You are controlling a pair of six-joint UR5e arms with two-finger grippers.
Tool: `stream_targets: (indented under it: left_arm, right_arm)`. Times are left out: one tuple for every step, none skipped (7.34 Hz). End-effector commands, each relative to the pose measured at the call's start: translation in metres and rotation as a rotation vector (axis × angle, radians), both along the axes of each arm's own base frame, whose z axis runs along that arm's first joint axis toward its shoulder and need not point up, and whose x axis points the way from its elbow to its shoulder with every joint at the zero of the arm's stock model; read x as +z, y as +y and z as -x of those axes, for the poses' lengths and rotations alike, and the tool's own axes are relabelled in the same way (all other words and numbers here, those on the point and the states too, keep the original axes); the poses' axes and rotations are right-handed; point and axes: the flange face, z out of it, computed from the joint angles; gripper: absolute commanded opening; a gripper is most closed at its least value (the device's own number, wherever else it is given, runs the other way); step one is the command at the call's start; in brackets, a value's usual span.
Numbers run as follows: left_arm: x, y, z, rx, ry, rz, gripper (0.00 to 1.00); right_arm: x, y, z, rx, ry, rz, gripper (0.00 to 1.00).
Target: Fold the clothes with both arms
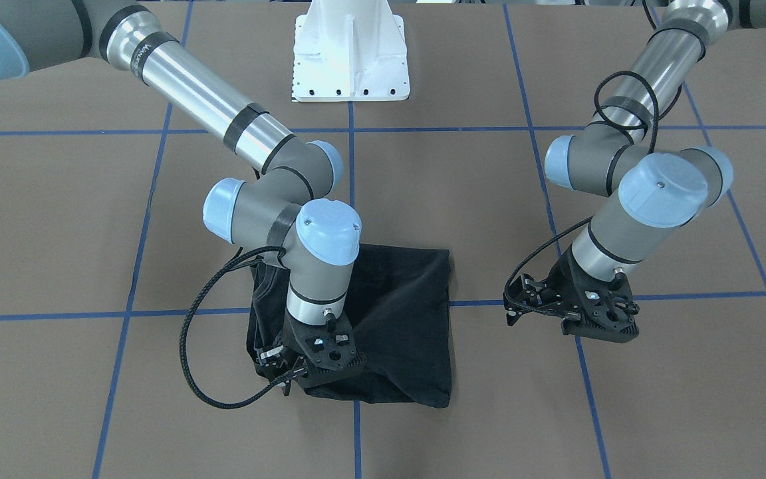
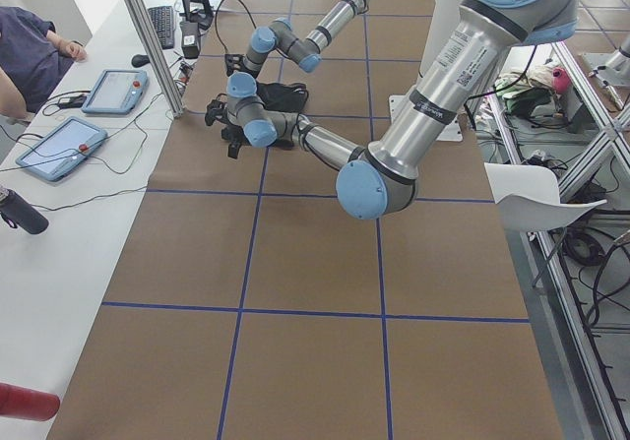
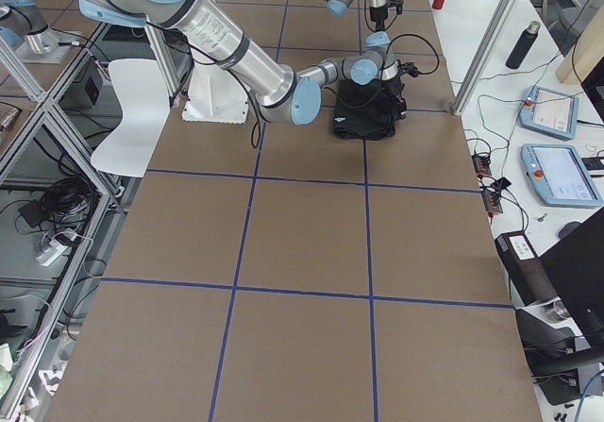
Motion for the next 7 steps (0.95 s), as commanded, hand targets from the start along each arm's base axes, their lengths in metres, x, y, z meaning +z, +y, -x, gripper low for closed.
stream_targets:
  left_arm:
    - [0.0, 0.0, 0.0, -0.001, 0.0, 0.0, 1.0]
    - [-0.001, 0.0, 0.0, 0.001, 0.002, -0.002, 1.0]
    - [-0.007, 0.002, 0.004, 0.003, 0.007, -0.012, 1.0]
    - [0.008, 0.008, 0.026, 0.0, 0.003, -0.004, 1.0]
    - [0.025, 0.01, 0.06, 0.027, -0.01, -0.036, 1.0]
    - [0.046, 0.016, 0.095, 0.052, -0.06, -0.062, 1.0]
    - [0.055, 0.022, 0.128, 0.066, -0.111, -0.082, 1.0]
  right_arm:
    - [-0.034, -0.024, -0.031, -0.058, -0.074, 0.104, 1.0]
    - [-0.054, -0.026, -0.038, -0.062, -0.059, 0.154, 1.0]
    - [-0.067, -0.035, -0.057, -0.07, -0.079, 0.204, 1.0]
    - [-0.068, -0.038, -0.077, -0.085, -0.118, 0.241, 1.0]
    - [-0.054, -0.04, -0.101, -0.078, -0.118, 0.279, 1.0]
    - [-0.041, -0.036, -0.132, -0.108, -0.105, 0.285, 1.0]
    - [-0.019, -0.019, -0.169, -0.146, -0.082, 0.264, 1.0]
